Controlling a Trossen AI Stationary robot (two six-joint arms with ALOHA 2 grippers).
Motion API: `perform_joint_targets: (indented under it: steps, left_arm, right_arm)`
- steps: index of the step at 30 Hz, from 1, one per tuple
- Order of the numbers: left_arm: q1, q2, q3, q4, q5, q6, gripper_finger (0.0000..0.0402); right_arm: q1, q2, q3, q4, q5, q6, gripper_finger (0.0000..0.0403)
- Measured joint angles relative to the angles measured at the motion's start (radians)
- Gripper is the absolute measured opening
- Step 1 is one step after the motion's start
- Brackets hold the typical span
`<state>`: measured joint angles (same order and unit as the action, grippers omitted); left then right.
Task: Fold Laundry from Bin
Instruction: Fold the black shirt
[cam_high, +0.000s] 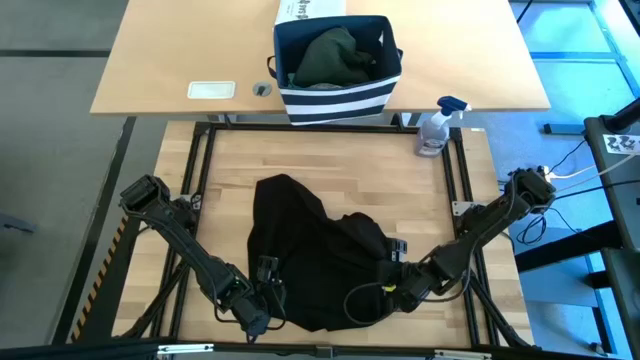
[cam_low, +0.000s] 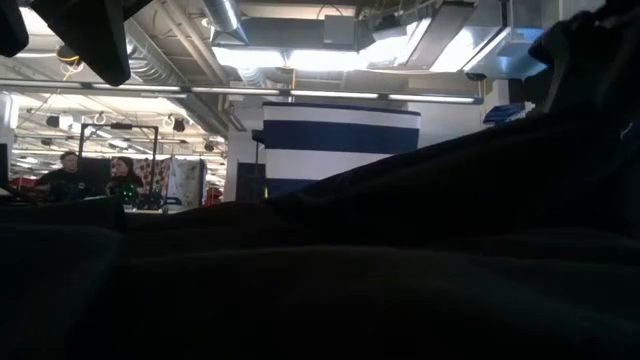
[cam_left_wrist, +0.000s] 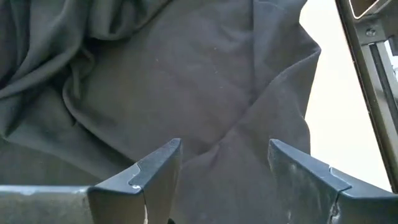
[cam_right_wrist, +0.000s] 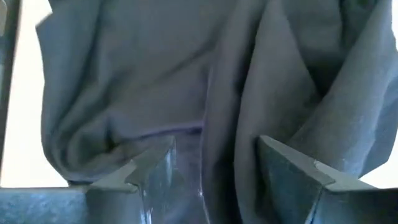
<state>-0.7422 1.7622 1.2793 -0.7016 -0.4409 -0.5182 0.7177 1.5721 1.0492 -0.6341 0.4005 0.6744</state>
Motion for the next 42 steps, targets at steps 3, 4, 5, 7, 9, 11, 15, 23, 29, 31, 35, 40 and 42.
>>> perform_joint_targets:
  steps: [3,4,5,7,9,11,15,23,29,31,35,40,42]
  left_arm:
    - [0.000,0.000,0.000,0.002,-0.022,0.001,0.0233]
    - [0.000,0.000,0.000,0.004,-0.035,0.002,0.0233]
    - [0.000,0.000,0.000,0.004,-0.048,0.003,0.0233]
    - [0.000,0.000,0.000,0.004,-0.057,0.004,0.0233]
    - [0.000,0.000,0.000,0.004,-0.068,0.004,0.0233]
    - [0.000,0.000,0.000,0.004,-0.073,0.005,0.0233]
    - [0.000,0.000,0.000,0.004,-0.074,0.009,0.0233]
    - [0.000,0.000,0.000,-0.001,-0.145,0.026,0.0233]
    - [0.023,-0.009,0.034,0.002,-0.324,0.035,0.0233]
    - [0.036,-0.009,0.060,0.018,-0.385,0.067,0.0233]
    - [0.059,-0.009,0.102,0.086,-0.486,0.187,0.0233]
    - [0.075,-0.009,0.145,0.169,-0.545,0.320,0.0233]
    - [0.081,-0.009,0.159,0.203,-0.545,0.351,0.0233]
  right_arm:
    - [-0.016,0.027,0.001,-0.020,0.011,-0.006,0.0223]
    - [-0.025,0.035,0.001,-0.033,0.012,-0.006,0.0223]
    - [-0.036,0.044,0.001,-0.048,0.016,-0.006,0.0222]
    - [-0.058,0.050,0.001,-0.075,0.016,-0.011,0.0212]
    - [-0.081,0.050,0.001,-0.108,0.016,-0.026,0.0186]
    - [-0.109,0.048,0.001,-0.127,0.017,-0.035,0.0145]
    - [-0.175,0.037,0.016,-0.185,0.030,-0.056,0.0034]
    - [-0.278,0.021,0.179,-0.350,0.170,-0.122,0.0013]
    - [-0.280,0.012,0.415,-0.366,0.216,-0.250,0.0014]
    - [-0.279,0.012,0.493,-0.361,0.216,-0.287,0.0009]
    - [-0.280,0.012,0.629,-0.362,0.214,-0.346,0.0008]
    - [-0.280,0.012,0.739,-0.364,0.209,-0.396,0.0011]
    - [-0.280,0.012,0.765,-0.364,0.202,-0.406,0.0006]
